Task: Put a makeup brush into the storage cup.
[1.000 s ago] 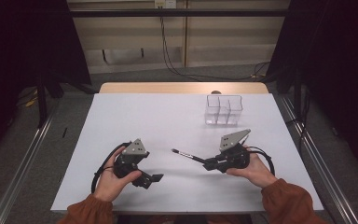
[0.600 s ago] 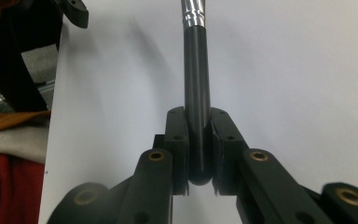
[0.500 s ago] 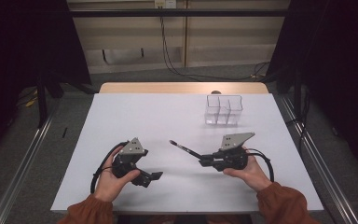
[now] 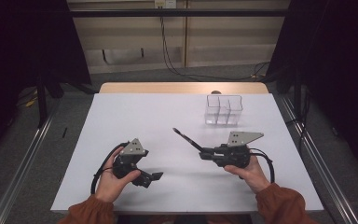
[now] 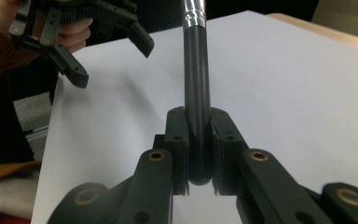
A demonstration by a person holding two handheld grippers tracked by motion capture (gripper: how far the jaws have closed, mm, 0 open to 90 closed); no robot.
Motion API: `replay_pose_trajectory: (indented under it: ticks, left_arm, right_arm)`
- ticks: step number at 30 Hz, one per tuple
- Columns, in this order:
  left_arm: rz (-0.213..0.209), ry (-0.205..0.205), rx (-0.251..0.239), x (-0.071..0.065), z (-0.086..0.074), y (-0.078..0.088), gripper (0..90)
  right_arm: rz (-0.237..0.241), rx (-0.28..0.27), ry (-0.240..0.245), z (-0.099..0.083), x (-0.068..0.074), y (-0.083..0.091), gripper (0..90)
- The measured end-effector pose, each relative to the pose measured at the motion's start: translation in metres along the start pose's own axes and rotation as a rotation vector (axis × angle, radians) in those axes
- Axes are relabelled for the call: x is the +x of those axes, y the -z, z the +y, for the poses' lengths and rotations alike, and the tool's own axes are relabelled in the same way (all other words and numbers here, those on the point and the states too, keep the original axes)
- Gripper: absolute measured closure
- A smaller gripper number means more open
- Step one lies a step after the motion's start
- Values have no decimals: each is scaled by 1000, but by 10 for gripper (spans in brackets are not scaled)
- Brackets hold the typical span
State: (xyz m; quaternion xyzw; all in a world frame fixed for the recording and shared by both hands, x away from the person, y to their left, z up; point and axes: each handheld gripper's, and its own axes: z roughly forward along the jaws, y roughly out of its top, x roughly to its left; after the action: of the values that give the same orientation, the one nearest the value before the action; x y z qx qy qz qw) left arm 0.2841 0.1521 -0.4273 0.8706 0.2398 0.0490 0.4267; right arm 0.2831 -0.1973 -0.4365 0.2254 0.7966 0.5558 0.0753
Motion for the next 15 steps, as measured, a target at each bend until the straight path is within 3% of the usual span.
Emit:
replay_pose_trajectory:
  ticks: [5, 15]
  left_arm:
    - [17, -1, -48, -3, 2, 2, 39]
    - [-12, -10, -164, -13, 17, -3, 38]
  right_arm:
    - [13, -22, 9, 2, 3, 0, 802]
    - [13, -47, 16, 5, 6, 4, 802]
